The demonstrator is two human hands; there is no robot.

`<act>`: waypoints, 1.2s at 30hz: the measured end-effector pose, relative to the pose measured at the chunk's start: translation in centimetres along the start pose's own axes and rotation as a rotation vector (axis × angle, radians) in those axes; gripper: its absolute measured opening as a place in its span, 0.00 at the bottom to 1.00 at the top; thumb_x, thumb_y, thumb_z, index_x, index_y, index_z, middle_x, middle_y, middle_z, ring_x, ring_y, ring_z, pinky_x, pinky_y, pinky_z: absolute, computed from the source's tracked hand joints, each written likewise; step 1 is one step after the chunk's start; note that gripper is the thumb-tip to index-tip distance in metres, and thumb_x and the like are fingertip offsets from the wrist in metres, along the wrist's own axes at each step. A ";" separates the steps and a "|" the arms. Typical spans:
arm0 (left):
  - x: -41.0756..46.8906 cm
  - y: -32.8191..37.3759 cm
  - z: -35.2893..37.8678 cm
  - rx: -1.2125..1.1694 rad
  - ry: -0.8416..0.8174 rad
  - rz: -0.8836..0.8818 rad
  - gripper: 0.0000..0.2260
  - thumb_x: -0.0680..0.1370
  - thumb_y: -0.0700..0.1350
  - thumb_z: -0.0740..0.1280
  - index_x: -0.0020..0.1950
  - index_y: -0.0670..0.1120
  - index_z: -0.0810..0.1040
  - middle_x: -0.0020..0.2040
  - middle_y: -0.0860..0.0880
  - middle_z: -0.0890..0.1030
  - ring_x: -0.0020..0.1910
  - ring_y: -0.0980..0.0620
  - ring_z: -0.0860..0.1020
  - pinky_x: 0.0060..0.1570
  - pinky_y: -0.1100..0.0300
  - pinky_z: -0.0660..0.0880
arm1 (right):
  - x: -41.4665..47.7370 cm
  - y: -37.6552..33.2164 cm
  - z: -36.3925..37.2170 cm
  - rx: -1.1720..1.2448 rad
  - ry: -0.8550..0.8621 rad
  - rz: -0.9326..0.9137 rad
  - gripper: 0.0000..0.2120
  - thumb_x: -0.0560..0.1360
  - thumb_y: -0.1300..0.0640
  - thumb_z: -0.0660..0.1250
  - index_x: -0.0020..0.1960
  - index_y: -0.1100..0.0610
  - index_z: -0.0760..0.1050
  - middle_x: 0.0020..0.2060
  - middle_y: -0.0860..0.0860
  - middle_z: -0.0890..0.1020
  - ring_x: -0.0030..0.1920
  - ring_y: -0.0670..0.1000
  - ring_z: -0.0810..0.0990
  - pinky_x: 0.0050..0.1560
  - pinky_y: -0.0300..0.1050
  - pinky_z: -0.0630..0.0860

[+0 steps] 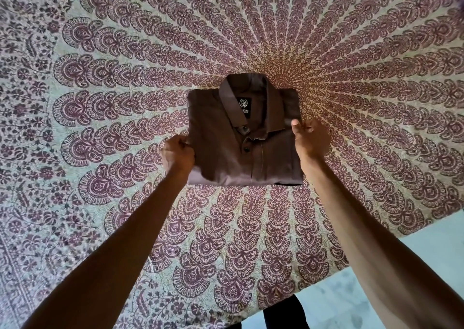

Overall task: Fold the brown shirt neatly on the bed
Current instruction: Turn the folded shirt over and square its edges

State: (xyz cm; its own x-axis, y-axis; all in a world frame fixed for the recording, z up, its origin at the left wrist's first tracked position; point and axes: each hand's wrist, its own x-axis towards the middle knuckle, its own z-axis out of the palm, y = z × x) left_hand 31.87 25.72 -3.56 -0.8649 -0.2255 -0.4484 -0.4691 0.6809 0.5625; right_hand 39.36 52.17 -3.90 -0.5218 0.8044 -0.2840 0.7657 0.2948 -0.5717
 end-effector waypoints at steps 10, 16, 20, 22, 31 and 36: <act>3.2 0.6 -1.1 -0.082 -0.141 -0.147 0.06 0.77 0.46 0.66 0.44 0.47 0.81 0.45 0.41 0.84 0.45 0.42 0.83 0.48 0.46 0.81 | 1.4 -0.1 0.7 -0.017 -0.028 -0.023 0.18 0.80 0.47 0.62 0.50 0.62 0.80 0.49 0.59 0.83 0.50 0.60 0.79 0.43 0.45 0.65; 5.7 3.6 -0.6 -0.295 -0.225 -0.058 0.19 0.72 0.64 0.64 0.40 0.47 0.80 0.41 0.45 0.82 0.39 0.47 0.79 0.42 0.51 0.77 | 2.9 -1.6 1.2 0.094 0.025 -0.065 0.18 0.79 0.45 0.63 0.48 0.60 0.79 0.43 0.55 0.83 0.42 0.53 0.77 0.38 0.43 0.63; 7.7 5.2 -0.2 -0.143 -0.181 0.017 0.20 0.72 0.59 0.69 0.33 0.44 0.76 0.34 0.46 0.75 0.35 0.50 0.71 0.36 0.55 0.70 | 4.3 -3.1 1.8 0.123 0.021 -0.049 0.15 0.78 0.48 0.65 0.46 0.61 0.79 0.42 0.56 0.83 0.42 0.56 0.78 0.41 0.48 0.70; 8.2 5.8 0.0 -0.113 -0.095 0.045 0.18 0.75 0.54 0.69 0.31 0.45 0.72 0.30 0.49 0.72 0.31 0.52 0.68 0.32 0.59 0.64 | 4.9 -3.5 1.9 0.150 0.032 -0.032 0.14 0.78 0.50 0.66 0.45 0.60 0.80 0.41 0.55 0.83 0.43 0.57 0.80 0.45 0.53 0.75; 7.3 5.2 1.8 0.278 0.141 0.328 0.13 0.80 0.53 0.61 0.55 0.42 0.72 0.47 0.39 0.81 0.43 0.40 0.79 0.36 0.54 0.64 | 4.7 -3.2 3.7 -0.235 0.153 -0.156 0.12 0.81 0.49 0.58 0.54 0.57 0.73 0.49 0.54 0.81 0.48 0.58 0.80 0.39 0.45 0.64; 6.3 5.2 3.1 0.263 0.214 0.207 0.21 0.81 0.55 0.57 0.68 0.42 0.68 0.66 0.40 0.72 0.58 0.39 0.76 0.52 0.47 0.71 | 4.1 -3.0 4.1 -0.308 0.247 -0.289 0.15 0.81 0.48 0.57 0.59 0.58 0.72 0.51 0.55 0.80 0.45 0.57 0.81 0.35 0.46 0.69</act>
State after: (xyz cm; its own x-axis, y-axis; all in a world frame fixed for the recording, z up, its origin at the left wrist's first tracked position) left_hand 24.55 29.95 -5.63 -0.9670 -0.1859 -0.1742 -0.2433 0.8761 0.4163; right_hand 33.38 52.43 -6.48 -0.6529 0.7547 0.0650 0.6981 0.6328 -0.3349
